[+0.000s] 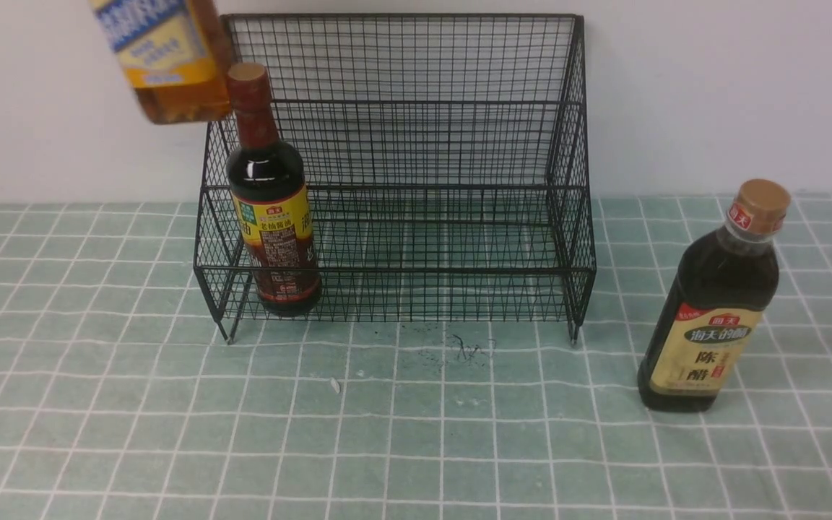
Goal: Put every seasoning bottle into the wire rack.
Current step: Use the left arm to put the condiment bottle back on the shelf
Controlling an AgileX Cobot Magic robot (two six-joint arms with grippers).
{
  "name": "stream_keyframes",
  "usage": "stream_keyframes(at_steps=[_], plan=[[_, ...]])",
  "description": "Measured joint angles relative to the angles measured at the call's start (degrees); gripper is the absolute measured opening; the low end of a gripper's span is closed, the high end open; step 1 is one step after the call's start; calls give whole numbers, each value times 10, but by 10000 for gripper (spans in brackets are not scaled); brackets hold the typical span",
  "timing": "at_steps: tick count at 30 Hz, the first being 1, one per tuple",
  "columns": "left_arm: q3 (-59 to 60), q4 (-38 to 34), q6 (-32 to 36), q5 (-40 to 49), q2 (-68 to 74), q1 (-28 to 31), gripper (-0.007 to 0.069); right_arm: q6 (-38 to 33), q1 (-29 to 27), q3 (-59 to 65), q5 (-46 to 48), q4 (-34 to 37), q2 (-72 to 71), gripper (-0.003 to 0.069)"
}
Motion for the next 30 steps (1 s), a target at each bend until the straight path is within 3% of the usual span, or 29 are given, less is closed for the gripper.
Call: stream_keyframes(at_steps=[11,19,30], plan=[[-1,-13,18,-12,38,-31,302,0,0,0,0,0,0,-15],[-1,-11,18,55,61,-33,302,0,0,0,0,0,0,-15],[1,-9,18,61,67,-36,302,0,0,0,0,0,0,-15]])
